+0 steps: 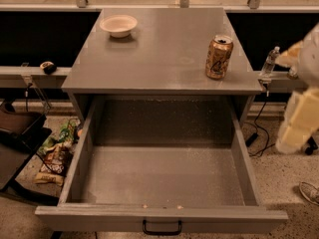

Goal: Close top drawer

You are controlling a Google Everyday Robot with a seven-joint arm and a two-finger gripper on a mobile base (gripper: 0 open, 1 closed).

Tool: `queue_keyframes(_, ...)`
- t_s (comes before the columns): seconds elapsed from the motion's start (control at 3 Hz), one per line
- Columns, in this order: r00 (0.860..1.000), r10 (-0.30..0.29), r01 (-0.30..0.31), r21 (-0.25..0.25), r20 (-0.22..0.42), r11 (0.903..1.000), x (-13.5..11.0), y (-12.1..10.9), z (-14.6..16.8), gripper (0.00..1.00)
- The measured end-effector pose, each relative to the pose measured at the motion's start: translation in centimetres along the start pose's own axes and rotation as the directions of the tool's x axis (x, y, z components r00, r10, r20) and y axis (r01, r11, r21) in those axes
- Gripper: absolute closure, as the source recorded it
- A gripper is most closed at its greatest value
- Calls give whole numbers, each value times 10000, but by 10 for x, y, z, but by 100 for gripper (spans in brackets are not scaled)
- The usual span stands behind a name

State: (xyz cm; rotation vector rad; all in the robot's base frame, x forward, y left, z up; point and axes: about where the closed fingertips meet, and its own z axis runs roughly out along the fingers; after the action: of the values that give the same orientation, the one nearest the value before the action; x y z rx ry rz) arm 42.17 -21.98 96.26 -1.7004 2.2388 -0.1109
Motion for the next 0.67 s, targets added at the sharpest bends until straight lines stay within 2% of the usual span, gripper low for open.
queue_keyframes(0.33,9986,371,-396,676,383,9969,16,47,0,14)
queue_keyframes(0.67,9952,738,-828,1522,640,9849,29,95,0,37)
